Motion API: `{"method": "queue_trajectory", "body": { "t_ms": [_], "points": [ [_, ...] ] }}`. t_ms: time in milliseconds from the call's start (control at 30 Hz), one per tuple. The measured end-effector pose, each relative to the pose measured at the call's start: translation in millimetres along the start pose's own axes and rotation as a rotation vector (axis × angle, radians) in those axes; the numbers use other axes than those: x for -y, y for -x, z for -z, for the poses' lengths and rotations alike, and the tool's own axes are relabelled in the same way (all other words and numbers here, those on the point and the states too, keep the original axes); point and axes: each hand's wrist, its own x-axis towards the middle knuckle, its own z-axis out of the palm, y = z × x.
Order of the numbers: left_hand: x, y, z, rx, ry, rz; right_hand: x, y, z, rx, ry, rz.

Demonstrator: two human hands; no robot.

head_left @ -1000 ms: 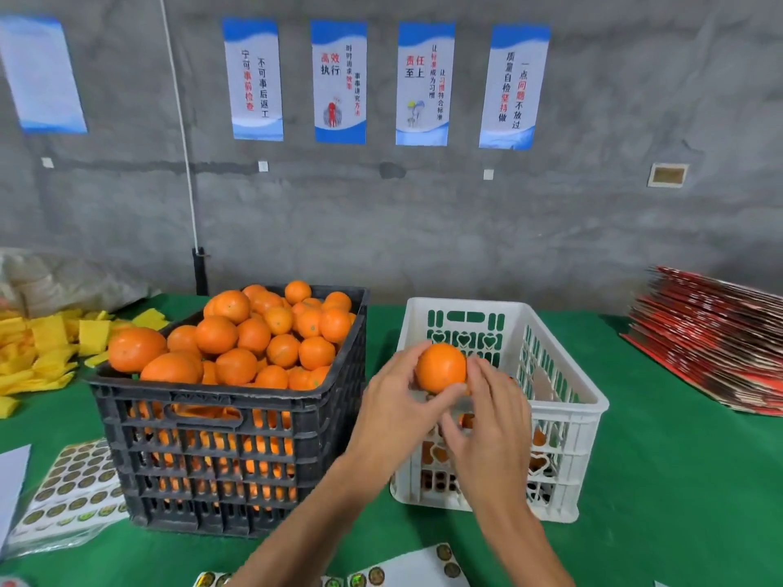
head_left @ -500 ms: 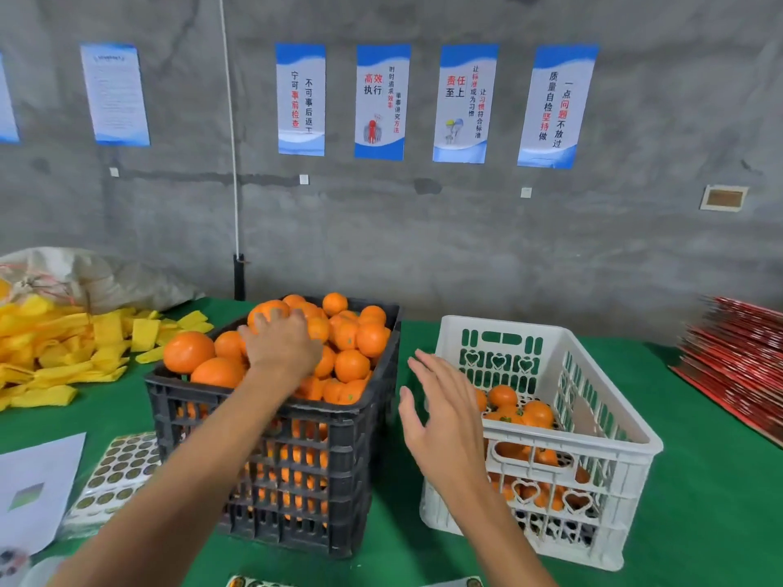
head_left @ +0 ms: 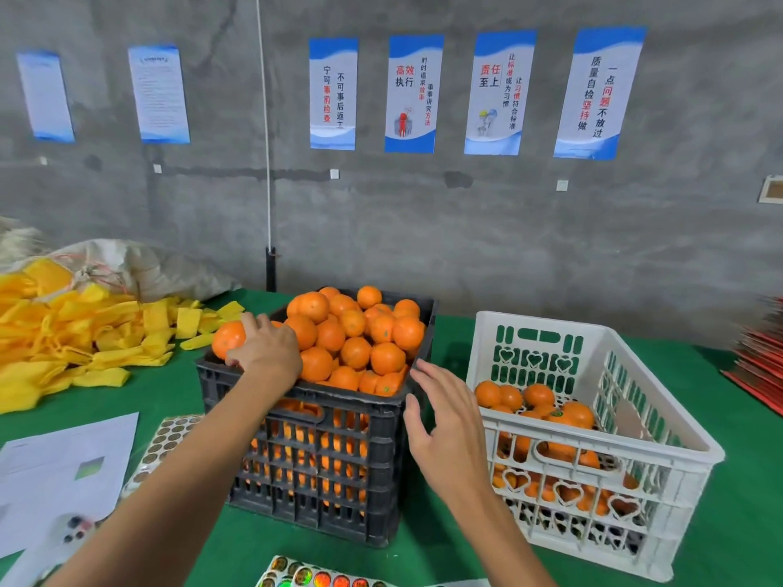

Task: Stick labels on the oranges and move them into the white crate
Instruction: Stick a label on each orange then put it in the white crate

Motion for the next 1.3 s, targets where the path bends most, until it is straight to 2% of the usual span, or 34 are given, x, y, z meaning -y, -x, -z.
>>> {"method": "queue_trajectory", "body": {
  "t_ms": [100,167,300,400,500,567,700,800,900,1000,1133,1300],
  "points": [
    [1,5,3,-0.003,0.048,-0.041,3,1,-2,0.004,-0.017,-0.003],
    [2,13,3,-0.108,0.177,-0.127,4,1,-2,0.002,-0.023,0.002],
    [-19,54,-5,-0.540,0.601,-0.493,9,-5,2,-0.031,-0.056,0.017],
    [-57,105,-4,-0.621,0.911,-0.785,12,-4,10,-0.028,-0.063,0.018],
    [-92,155,-23,-0.573,1.090,-0.917,2,12,29,-0.015,-0.141,-0.138],
    [-107,183,-48,-0.490,1.163,-0.908,-14,33,45,0.003,-0.148,-0.219],
    [-124,216,-114,-0.092,1.158,-0.882,-58,93,66,0.163,-0.093,-0.347],
    [-129,229,-165,0.298,1.132,-0.859,-90,142,70,0.370,0.055,-0.452],
    [-127,240,-209,0.483,1.071,-0.687,-106,177,70,0.535,0.139,-0.439],
    [-120,250,-236,0.511,1.190,-0.523,-116,191,67,0.561,0.193,-0.425],
    [-114,250,-242,0.431,1.331,-0.321,-126,195,65,0.633,0.351,-0.469],
    [-113,250,-241,0.398,1.360,-0.301,-126,199,64,0.592,0.390,-0.468]
  ]
}}
